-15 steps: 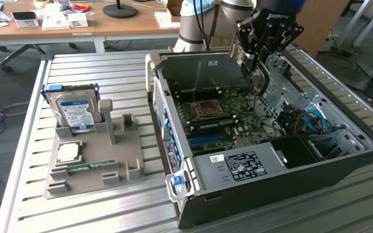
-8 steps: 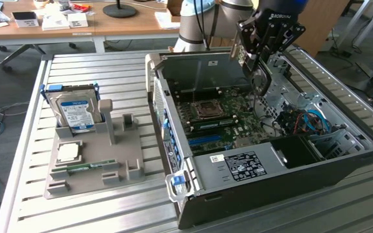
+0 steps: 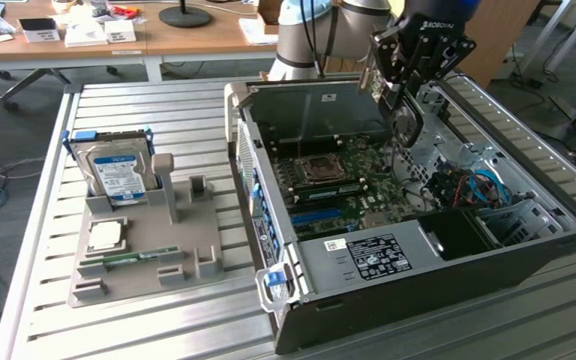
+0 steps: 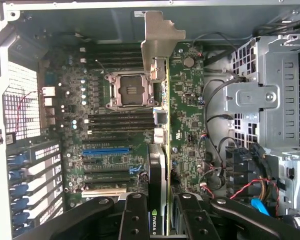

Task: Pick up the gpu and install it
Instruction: 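Pick up the gpu and move the gpu toward the slot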

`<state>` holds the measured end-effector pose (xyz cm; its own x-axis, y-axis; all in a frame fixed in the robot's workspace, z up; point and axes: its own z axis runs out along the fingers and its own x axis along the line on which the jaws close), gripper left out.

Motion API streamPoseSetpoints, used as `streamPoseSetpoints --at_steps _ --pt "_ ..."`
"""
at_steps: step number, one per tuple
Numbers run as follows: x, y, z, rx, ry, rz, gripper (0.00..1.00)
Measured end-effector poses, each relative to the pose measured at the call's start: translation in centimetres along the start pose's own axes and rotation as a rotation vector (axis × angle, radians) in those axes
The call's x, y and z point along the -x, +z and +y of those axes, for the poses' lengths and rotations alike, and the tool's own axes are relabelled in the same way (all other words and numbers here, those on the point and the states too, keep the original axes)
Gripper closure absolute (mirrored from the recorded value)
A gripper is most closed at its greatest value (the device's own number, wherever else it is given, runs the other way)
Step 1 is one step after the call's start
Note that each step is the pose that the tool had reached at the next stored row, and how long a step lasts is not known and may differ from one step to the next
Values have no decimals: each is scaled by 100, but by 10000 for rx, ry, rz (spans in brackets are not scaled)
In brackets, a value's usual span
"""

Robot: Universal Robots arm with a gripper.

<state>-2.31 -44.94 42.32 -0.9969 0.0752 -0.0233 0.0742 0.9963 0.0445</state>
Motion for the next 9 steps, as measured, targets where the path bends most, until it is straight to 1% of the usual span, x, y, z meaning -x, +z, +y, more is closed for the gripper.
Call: streamPoseSetpoints --at_steps 9 --pt "118 3 9 0 0 0 73"
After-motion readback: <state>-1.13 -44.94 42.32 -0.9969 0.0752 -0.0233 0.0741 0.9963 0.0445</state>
